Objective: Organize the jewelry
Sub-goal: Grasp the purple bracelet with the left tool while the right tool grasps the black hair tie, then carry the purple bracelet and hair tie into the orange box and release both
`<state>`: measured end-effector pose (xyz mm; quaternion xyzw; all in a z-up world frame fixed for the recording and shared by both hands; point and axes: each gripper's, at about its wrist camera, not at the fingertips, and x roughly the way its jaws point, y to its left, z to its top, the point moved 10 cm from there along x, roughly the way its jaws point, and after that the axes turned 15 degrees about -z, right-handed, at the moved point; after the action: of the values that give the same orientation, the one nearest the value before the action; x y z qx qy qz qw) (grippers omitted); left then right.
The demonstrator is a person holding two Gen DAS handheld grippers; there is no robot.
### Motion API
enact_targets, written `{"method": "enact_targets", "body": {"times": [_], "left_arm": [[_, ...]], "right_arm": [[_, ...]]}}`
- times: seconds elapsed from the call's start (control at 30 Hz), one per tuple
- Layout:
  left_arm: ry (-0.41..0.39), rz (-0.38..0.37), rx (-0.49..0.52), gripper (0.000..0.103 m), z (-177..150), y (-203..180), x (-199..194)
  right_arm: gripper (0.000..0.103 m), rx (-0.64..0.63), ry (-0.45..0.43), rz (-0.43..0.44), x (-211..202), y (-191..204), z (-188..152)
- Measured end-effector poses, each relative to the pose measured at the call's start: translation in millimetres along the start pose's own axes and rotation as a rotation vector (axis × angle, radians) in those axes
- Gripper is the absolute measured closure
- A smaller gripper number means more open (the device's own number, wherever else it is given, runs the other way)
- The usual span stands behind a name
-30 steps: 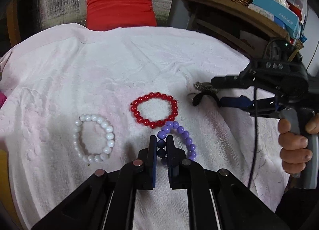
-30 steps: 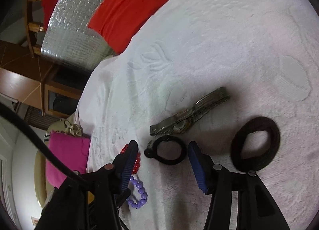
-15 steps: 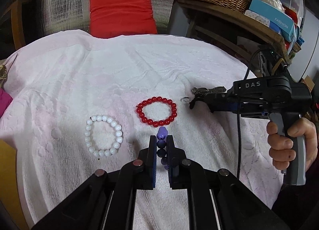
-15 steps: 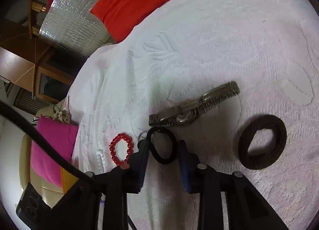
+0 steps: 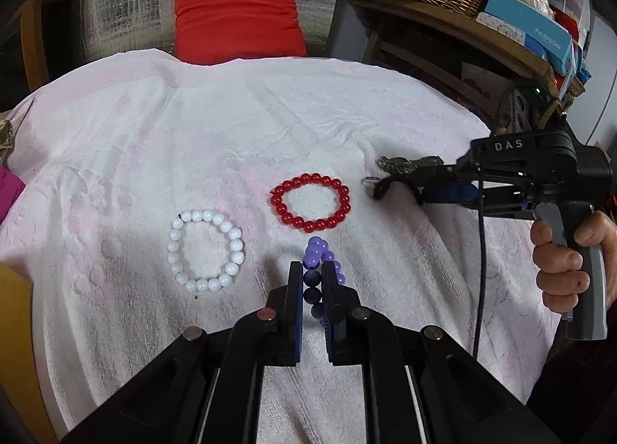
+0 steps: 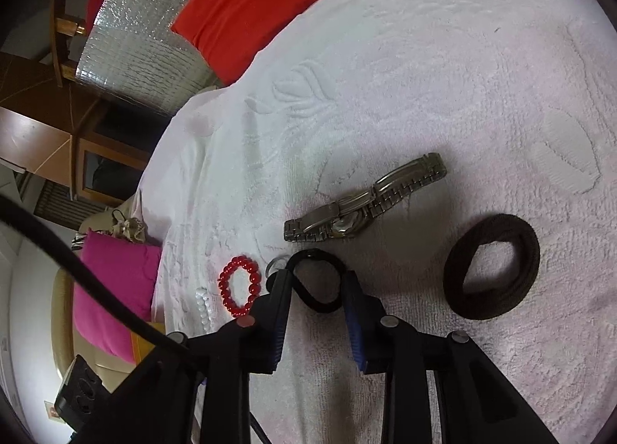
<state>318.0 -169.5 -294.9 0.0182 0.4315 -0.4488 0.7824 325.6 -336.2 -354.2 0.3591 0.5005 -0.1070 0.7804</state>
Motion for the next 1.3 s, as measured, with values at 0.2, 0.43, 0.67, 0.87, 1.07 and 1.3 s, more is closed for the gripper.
{"method": "enact_targets", "body": {"times": [0.2,0.43,0.67,0.87,1.07,1.3], "left_arm": [[0.027,-0.001,0.025,0.094,-5.6,-7.4,3.9],[0.063,-0.008,0.027,0.094,-13.3,-13.2,10.3],[0.063,-0.015,0.011,0.094,-16.4,-15.1,11.3],[-0.018,-0.013,-0.008,0.094,-3.6,-15.5,-8.7],[-0.111,0.022,-0.039,0.094,11.6,-3.2,-40.0],[-0.238,0.094,-0.074,0.094,24.5,20.9,-93.6]], "right_arm": [[0.049,-0.035,-0.034,-0.024,-2.6,6.6,0.1],[0.069,-0.124,-0.073,-0.113,5.1,11.4,-3.2],[0.092,-0.145,-0.101,-0.109,-5.4,8.3,-4.7],[0.093,-0.146,-0.112,-0.015,-22.3,22.2,-9.7],[0.093,-0.152,-0.141,0.043,-34.7,37.8,-13.6],[0.093,-0.207,-0.147,0.066,-34.7,64.6,-29.1]]}}
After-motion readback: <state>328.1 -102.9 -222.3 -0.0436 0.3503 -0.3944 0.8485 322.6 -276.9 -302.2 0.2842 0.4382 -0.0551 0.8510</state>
